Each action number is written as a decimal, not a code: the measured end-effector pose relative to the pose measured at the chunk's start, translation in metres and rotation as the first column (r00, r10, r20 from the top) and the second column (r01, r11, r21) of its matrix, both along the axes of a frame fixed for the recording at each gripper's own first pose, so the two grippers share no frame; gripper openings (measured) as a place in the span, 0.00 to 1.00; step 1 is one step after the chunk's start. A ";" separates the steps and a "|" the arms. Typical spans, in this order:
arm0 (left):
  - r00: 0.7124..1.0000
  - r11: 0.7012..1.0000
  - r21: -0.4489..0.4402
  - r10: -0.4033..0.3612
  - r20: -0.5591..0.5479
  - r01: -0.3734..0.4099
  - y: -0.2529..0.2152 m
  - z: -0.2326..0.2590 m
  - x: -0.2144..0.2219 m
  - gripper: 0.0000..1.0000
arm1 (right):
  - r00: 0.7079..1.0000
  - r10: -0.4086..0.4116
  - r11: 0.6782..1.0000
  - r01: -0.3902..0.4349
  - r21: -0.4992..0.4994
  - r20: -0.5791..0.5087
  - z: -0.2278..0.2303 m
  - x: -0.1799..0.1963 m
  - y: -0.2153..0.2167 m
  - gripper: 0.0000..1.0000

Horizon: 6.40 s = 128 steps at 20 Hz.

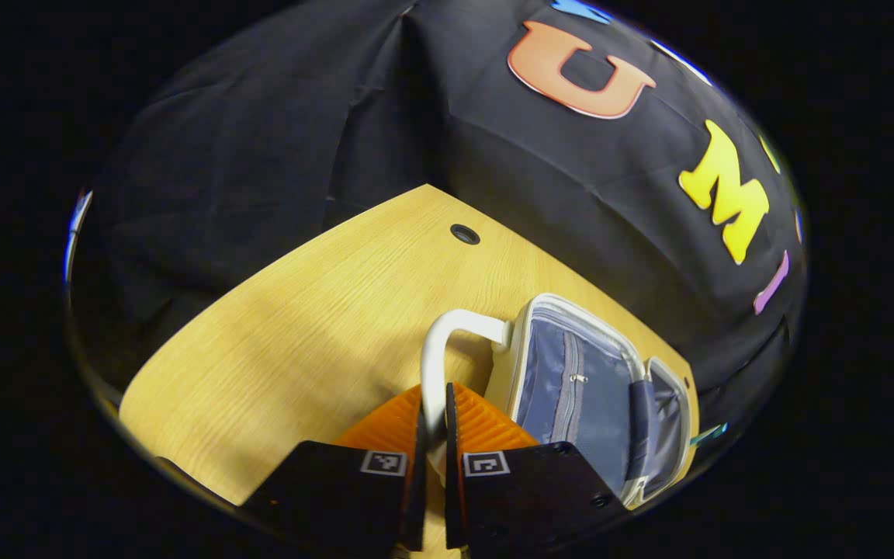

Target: First open the suitcase, pack the skin care products into it, and then close the suitcase.

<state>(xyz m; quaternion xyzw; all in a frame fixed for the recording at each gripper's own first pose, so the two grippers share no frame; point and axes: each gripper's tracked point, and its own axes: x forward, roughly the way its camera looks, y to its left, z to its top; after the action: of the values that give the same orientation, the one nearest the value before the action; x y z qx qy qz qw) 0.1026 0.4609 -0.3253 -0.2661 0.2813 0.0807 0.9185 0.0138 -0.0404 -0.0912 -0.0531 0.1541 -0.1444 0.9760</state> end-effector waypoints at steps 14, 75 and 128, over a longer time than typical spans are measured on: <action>0.983 0.968 0.250 -0.072 0.170 0.028 -0.131 0.110 -0.038 0.98 | 0.993 0.114 0.993 -0.114 0.024 0.022 -0.023 0.001 -0.029 0.80; 0.946 0.869 0.386 -0.323 -0.028 0.308 -0.475 0.117 -0.140 0.46 | 0.878 0.452 0.884 -0.418 0.211 -0.157 -0.224 0.160 0.001 0.61; 0.925 0.816 0.448 -0.264 -0.275 0.366 -0.326 0.036 -0.035 0.84 | 0.894 0.426 0.874 -0.367 0.319 -0.140 -0.109 0.080 0.132 0.39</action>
<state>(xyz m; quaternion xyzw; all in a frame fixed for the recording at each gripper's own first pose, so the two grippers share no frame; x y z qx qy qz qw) 0.0675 0.1353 -0.2892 0.0361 0.3825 0.0222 0.9230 0.0936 0.0914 -0.1997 0.0424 0.2589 0.0895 0.9608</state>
